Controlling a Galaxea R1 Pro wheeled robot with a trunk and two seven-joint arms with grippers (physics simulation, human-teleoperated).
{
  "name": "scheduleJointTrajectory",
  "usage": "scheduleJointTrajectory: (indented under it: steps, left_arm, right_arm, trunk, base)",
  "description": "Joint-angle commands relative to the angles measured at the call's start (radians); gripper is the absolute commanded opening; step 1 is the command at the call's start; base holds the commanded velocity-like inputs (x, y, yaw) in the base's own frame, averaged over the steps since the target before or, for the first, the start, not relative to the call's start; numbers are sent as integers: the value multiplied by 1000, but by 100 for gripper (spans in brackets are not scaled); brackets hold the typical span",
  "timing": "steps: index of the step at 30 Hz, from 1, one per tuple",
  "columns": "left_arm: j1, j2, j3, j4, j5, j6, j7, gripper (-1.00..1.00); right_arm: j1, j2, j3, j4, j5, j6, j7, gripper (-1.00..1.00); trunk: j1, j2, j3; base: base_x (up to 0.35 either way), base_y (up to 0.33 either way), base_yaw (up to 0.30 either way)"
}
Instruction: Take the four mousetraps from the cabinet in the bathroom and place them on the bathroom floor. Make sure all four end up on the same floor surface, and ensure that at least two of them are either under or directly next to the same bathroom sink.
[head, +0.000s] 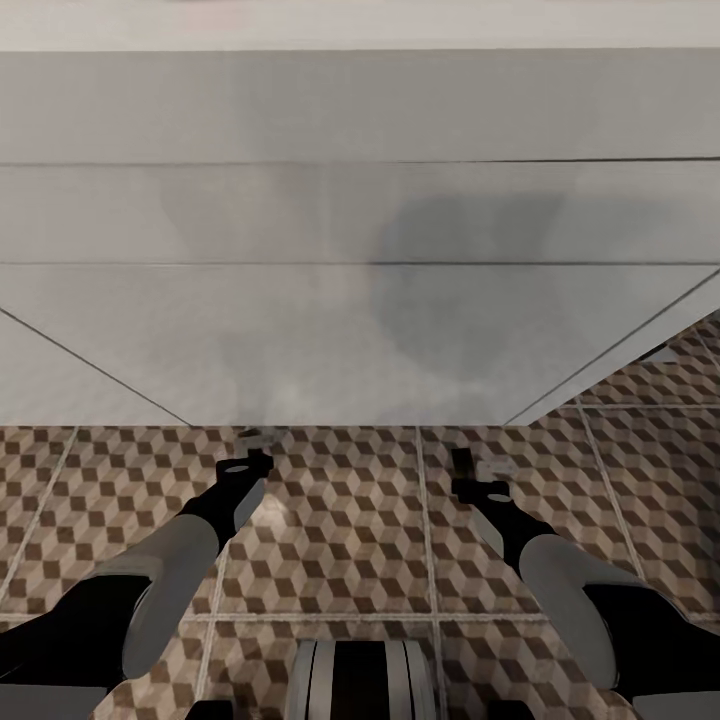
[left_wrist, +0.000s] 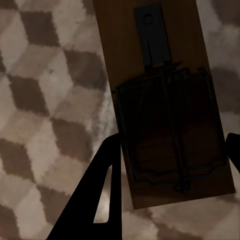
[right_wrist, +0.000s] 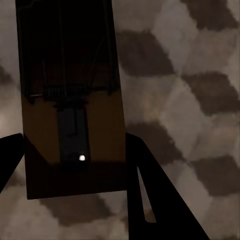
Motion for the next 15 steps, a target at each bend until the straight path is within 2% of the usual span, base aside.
scheduleJointTrajectory:
  steps: [1, 15]
  left_arm:
    - [0, 0, 0, -2, 3, 6, 6, -100]
    - [0, 4, 0, -3, 3, 6, 6, -100]
  right_arm:
    - [0, 1, -2, 1, -2, -2, -6, -100]
    - [0, 1, -2, 1, -2, -2, -6, -100]
  trunk:
    - [0, 0, -1]
    - [0, 0, -1]
  base:
    - [0, 0, 0]
    - [0, 0, 0]
